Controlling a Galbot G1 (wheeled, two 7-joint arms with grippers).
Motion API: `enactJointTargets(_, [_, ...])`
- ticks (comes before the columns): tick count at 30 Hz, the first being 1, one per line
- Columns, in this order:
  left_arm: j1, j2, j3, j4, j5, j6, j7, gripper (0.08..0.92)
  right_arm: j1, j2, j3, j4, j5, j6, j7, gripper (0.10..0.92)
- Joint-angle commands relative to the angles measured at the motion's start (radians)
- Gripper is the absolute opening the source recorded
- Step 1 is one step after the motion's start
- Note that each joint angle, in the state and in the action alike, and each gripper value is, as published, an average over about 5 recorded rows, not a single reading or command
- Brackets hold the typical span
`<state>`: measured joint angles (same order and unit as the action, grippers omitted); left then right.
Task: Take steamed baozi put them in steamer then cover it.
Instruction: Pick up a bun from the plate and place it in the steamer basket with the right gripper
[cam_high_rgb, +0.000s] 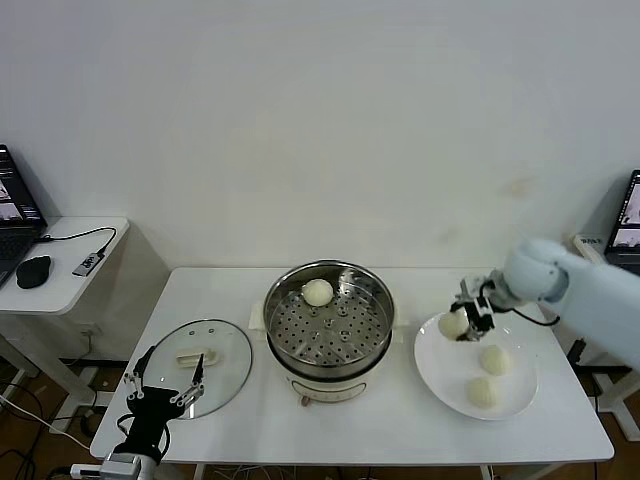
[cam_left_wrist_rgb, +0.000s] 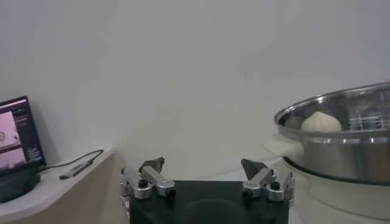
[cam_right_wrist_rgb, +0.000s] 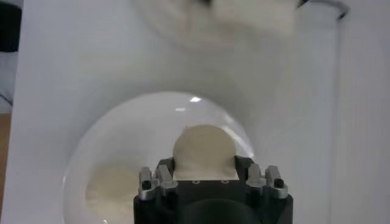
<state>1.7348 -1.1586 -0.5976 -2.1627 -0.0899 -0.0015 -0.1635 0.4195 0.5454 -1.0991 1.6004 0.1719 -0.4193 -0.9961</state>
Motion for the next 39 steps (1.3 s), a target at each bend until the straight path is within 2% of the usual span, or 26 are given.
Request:
enactJointTargets(1, [-0.012, 0.001, 0.005, 0.0, -0.004, 0.001, 0.001, 0.823, 0.44, 0.183, -0.253, 0.079, 0.333, -0.123, 0.066, 0.619])
enactJointTargets(8, [-0.019, -0.003, -0.005, 0.004, -0.011, 0.0, -0.001, 0.823, 0.385, 0.471, -0.239, -0.015, 0.488, -0.205, 0.149, 0.619])
enactJointTargets(15, [-0.026, -0.021, -0.009, -0.001, -0.009, 0.001, -0.002, 0.823, 0.216, 0.664, -0.222, -0.122, 0.5, -0.253, 0.197, 0.619])
enactJointTargets(26, [-0.019, -0.026, -0.028, -0.007, -0.013, -0.003, -0.003, 0.823, 0.08, 0.791, -0.224, -0.232, 0.458, -0.295, 0.235, 0.619])
enactJointTargets(39, [-0.022, -0.023, -0.025, -0.004, -0.018, -0.007, -0.004, 0.823, 0.043, 0.805, -0.226, -0.288, 0.432, -0.303, 0.257, 0.619])
